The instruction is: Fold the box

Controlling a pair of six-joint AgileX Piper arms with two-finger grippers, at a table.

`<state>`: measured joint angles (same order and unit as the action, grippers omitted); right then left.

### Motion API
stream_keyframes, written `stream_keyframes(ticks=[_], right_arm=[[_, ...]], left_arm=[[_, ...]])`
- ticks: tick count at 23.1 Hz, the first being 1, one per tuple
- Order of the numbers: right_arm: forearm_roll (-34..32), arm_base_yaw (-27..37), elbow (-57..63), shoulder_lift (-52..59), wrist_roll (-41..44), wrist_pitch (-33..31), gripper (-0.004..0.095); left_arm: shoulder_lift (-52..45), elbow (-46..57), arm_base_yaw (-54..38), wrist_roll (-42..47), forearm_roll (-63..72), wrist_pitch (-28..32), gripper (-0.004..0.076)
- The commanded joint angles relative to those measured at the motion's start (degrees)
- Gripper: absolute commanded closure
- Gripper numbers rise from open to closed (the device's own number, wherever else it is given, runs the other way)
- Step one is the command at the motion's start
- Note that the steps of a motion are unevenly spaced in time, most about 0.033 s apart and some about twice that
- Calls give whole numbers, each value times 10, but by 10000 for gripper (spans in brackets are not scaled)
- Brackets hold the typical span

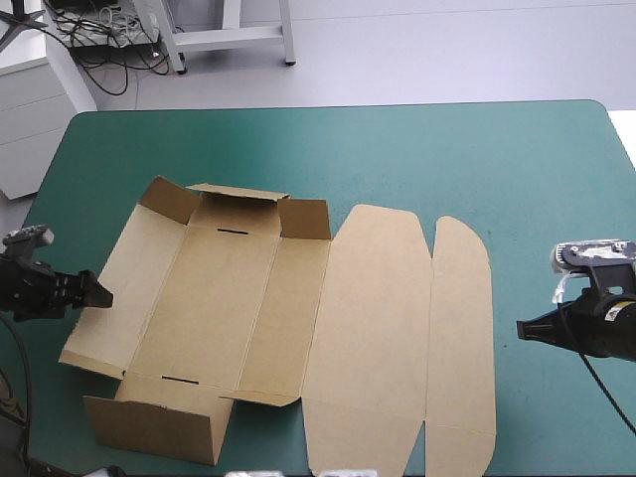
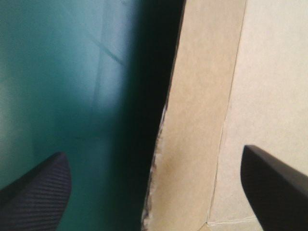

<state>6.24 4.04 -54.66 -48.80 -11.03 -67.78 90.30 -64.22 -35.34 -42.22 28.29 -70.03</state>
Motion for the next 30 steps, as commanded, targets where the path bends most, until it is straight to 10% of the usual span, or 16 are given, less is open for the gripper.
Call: stream_keyframes(ticks=[1, 15, 25, 30], right_arm=[[6, 4, -13, 5, -6, 24, 928], [6, 4, -13, 5, -6, 25, 928], [6, 4, -13, 5, -6, 25, 928], [6, 4, -13, 5, -6, 25, 928]], left_arm=[[-11, 28, 0, -31, 55, -39, 90], [-1, 64, 109, -43, 56, -39, 124], [-1, 64, 109, -35, 46, -32, 717], [-1, 64, 109, -31, 29, -32, 734]])
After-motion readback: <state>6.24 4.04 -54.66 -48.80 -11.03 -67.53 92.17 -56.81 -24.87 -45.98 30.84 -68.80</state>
